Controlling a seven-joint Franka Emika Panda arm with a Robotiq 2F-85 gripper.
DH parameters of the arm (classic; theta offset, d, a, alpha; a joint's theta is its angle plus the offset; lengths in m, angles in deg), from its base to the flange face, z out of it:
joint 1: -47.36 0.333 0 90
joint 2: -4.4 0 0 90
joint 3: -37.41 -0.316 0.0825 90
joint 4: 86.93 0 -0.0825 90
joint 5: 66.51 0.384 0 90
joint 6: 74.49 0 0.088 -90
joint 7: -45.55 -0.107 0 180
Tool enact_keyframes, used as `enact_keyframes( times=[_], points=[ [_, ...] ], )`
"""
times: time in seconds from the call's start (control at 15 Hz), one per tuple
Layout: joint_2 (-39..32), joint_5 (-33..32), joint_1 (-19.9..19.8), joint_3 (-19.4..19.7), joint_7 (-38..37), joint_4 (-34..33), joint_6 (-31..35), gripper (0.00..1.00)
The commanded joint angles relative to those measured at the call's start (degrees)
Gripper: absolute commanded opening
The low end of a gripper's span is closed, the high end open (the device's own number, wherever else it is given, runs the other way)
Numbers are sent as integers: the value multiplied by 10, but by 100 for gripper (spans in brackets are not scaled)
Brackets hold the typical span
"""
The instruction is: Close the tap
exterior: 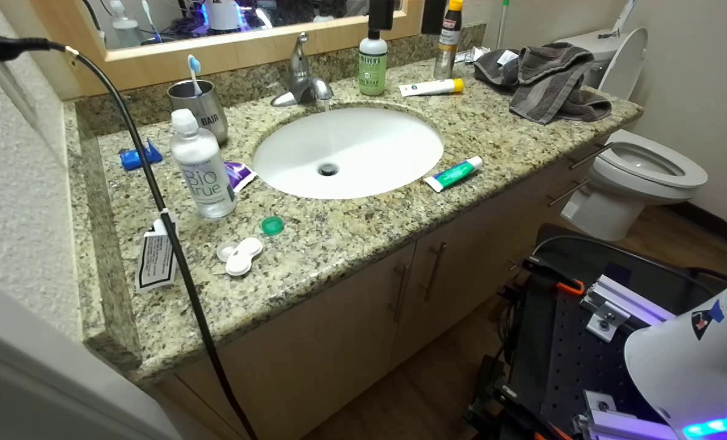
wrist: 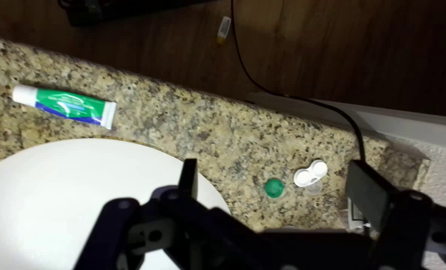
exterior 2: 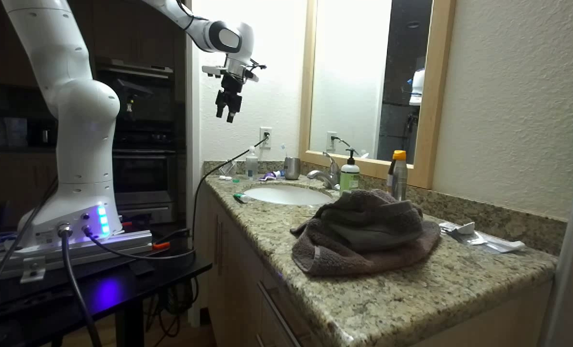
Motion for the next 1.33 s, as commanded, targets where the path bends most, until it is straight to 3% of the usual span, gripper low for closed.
enact_keyframes(
  times=[0.0,0.13,0.2,0.33,0.47,0.6,0.73,1.07,1.13,1.27],
  points=[
    [-114,-37,-37,13,-46,-108,-46,100],
    [-139,-60,-41,4,-114,-139,-13,100],
    [-104,-42,-42,14,-59,-95,-16,100],
    [-131,-51,-41,8,-95,-126,-14,100],
    [-133,-79,-38,4,-52,-112,-12,100],
    [-181,-98,-44,12,14,-161,-27,100],
    [-214,-128,-51,18,35,-203,-21,100],
    [-296,-109,-66,27,-76,-292,103,100],
    [-256,-122,-63,22,-45,-251,77,100],
    [-270,-122,-64,22,-51,-261,83,100]
  ],
)
